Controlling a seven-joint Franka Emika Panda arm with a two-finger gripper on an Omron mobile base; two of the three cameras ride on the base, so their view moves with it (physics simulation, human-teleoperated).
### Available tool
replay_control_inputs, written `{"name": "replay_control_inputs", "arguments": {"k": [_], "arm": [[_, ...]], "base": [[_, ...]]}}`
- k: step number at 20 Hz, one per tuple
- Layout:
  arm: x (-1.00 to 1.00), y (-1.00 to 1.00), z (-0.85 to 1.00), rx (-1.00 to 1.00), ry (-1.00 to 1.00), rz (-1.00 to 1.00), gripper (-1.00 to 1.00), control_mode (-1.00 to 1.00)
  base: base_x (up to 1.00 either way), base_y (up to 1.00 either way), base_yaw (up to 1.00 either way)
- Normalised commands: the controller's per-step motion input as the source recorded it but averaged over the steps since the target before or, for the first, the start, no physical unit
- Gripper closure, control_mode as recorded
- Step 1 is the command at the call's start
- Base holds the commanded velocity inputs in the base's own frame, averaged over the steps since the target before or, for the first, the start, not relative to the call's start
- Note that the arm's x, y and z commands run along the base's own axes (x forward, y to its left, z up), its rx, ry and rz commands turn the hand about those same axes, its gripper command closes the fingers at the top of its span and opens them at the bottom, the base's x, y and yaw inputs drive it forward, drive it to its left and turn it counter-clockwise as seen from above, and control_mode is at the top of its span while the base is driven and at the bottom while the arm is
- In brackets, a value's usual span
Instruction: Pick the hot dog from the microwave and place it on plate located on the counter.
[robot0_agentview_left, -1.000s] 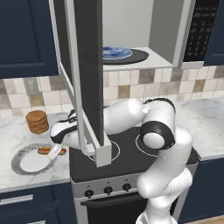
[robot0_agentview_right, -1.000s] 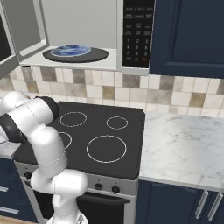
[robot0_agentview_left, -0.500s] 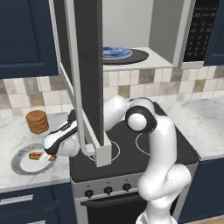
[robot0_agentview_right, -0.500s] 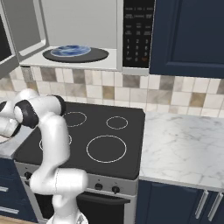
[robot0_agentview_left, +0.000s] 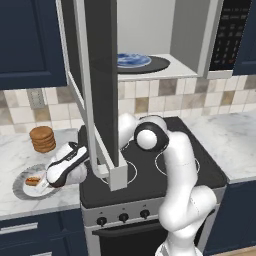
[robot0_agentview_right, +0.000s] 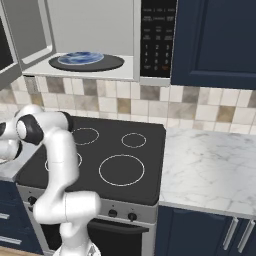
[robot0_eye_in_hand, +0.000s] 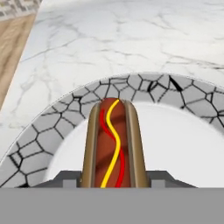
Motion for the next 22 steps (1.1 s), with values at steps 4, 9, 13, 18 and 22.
{"name": "replay_control_inputs", "arguments": {"k": [4, 9, 13, 18, 22], "arm": [[0.00, -0.02, 0.15, 0.00, -0.07, -0.01, -1.00, -1.00], [0.00, -0.34, 0.44, 0.00, -0.06, -0.04, -1.00, -1.00], [-0.05, -0.95, 0.65, 0.02, -0.05, -0.09, -1.00, -1.00], [-0.03, -1.00, 0.57, 0.07, -0.03, -0.12, -1.00, -1.00], [0.08, -1.00, 0.52, 0.07, 0.00, -0.14, -1.00, -1.00]], "base": [[0.00, 0.00, 0.00], [0.00, 0.00, 0.00], [0.00, 0.00, 0.00], [0.00, 0.00, 0.00], [0.00, 0.00, 0.00]]}}
